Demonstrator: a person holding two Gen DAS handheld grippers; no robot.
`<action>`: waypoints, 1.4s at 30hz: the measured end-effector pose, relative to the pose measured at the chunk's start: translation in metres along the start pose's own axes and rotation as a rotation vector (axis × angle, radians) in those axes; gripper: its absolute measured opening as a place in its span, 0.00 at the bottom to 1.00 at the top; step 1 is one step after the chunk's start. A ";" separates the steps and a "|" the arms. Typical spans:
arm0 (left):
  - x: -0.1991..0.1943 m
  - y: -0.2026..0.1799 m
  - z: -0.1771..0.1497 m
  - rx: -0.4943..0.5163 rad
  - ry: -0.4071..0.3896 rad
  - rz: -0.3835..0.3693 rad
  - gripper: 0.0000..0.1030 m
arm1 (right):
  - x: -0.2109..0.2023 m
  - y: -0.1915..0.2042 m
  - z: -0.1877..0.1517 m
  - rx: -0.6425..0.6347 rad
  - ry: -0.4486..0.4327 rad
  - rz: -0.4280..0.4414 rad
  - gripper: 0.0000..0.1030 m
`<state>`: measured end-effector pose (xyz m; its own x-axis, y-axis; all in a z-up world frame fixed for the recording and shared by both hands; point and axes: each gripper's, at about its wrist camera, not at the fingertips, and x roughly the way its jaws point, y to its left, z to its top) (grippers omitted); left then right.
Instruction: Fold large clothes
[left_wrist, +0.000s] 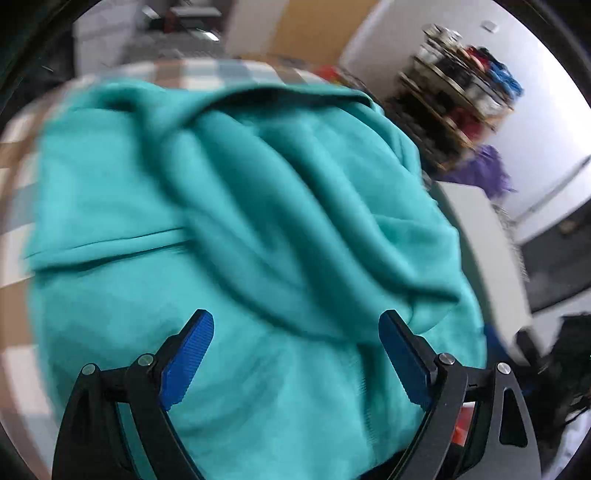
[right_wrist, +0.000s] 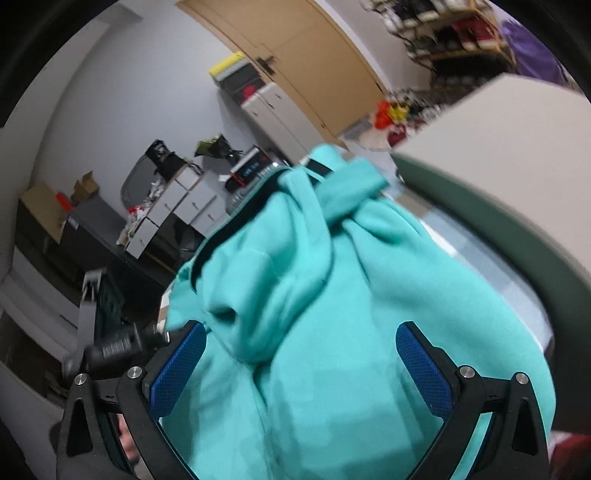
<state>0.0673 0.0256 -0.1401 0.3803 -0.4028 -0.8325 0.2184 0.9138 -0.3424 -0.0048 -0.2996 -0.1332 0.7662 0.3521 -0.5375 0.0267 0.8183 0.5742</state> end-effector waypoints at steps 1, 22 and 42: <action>-0.012 0.002 -0.007 0.005 -0.042 0.054 0.86 | 0.001 0.008 0.005 -0.025 0.006 0.017 1.00; -0.025 0.090 -0.032 -0.246 -0.191 0.157 0.86 | 0.183 0.146 0.047 -0.567 0.541 -0.170 0.13; -0.035 0.096 -0.037 -0.358 -0.215 0.094 0.86 | 0.146 0.104 0.083 -0.016 0.194 0.228 0.08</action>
<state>0.0420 0.1296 -0.1604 0.5705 -0.2839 -0.7707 -0.1373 0.8922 -0.4303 0.1633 -0.2003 -0.1007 0.6143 0.6063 -0.5050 -0.1430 0.7149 0.6845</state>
